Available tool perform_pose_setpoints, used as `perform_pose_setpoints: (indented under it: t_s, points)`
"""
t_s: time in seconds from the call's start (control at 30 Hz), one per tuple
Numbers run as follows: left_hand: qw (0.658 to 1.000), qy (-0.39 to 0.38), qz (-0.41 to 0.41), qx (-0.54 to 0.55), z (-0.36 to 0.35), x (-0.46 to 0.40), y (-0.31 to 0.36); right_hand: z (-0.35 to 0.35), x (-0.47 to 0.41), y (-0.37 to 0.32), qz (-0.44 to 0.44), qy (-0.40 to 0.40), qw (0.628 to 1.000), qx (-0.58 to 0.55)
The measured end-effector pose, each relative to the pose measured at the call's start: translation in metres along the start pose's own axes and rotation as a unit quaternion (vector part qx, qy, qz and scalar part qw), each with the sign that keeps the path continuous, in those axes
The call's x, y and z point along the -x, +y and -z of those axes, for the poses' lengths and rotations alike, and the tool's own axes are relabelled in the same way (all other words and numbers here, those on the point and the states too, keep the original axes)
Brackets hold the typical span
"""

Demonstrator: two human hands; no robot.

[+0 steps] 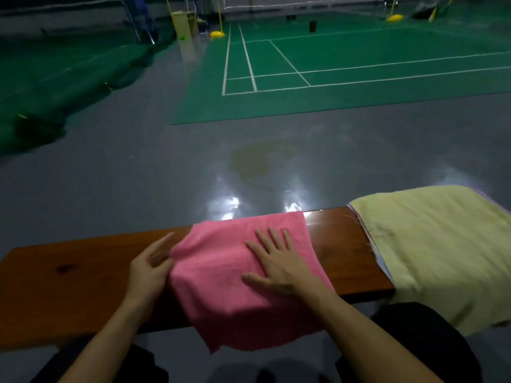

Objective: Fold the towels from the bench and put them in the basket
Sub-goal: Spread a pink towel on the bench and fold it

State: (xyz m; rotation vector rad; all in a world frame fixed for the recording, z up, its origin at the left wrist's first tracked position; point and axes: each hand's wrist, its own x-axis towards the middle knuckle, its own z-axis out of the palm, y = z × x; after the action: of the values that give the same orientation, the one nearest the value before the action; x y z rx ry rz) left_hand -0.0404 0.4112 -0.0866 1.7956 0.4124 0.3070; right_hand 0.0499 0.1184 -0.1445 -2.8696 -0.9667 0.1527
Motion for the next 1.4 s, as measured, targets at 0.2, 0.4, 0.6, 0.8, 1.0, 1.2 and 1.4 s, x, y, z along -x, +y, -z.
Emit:
perform_pose_setpoints:
  t_s: [0.2, 0.4, 0.6, 0.8, 1.0, 1.2, 1.4]
  points:
    - [0.995, 0.061, 0.073, -0.001, 0.014, -0.026, -0.014, -0.005, -0.018, -0.021, -0.04, 0.014, 0.999, -0.011]
    - [0.981, 0.098, 0.053, -0.157, 0.01, -0.036, -0.027, 0.018, -0.011, -0.013, -0.087, -0.004, 0.996, -0.006]
    - [0.83, -0.091, -0.187, -0.518, -0.025, -0.008, -0.046, 0.008, 0.018, -0.004, -0.143, -0.041, 0.989, 0.0]
    - [0.801, -0.138, -0.129, -0.567, -0.021, -0.012, -0.053, 0.009, 0.029, 0.021, -0.166, 0.004, 0.986, 0.0]
    - [0.815, -0.048, -0.095, -0.57, 0.005, -0.009, -0.05, 0.031, 0.053, 0.024, -0.226, -0.003, 0.974, 0.004]
    - [0.918, 0.015, -0.022, -0.396, 0.032, -0.009, -0.043, 0.033, 0.071, 0.027, -0.303, 0.073, 0.947, -0.077]
    - [0.916, 0.003, -0.016, -0.401, 0.013, -0.003, -0.032, 0.041, 0.061, 0.021, -0.353, 0.079, 0.92, -0.148]
